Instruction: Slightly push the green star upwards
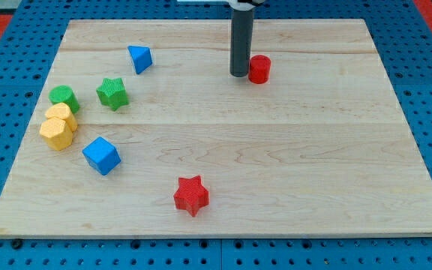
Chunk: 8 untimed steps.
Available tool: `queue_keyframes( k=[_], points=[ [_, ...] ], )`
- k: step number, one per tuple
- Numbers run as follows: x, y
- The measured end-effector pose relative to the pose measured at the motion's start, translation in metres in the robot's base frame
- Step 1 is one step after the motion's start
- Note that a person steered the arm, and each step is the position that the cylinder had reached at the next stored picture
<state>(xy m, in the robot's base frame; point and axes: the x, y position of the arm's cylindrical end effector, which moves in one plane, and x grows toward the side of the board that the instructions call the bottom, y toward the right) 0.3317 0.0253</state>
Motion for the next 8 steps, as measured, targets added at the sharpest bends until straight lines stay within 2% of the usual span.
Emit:
queue_keyframes(
  k=[2,3,4,5,7,8],
  points=[
    [0.09,-0.081],
    [0.113,-0.111],
    [0.084,-0.185],
    [0.074,-0.213],
    [0.083,-0.22],
    [0.075,-0.212]
  ],
)
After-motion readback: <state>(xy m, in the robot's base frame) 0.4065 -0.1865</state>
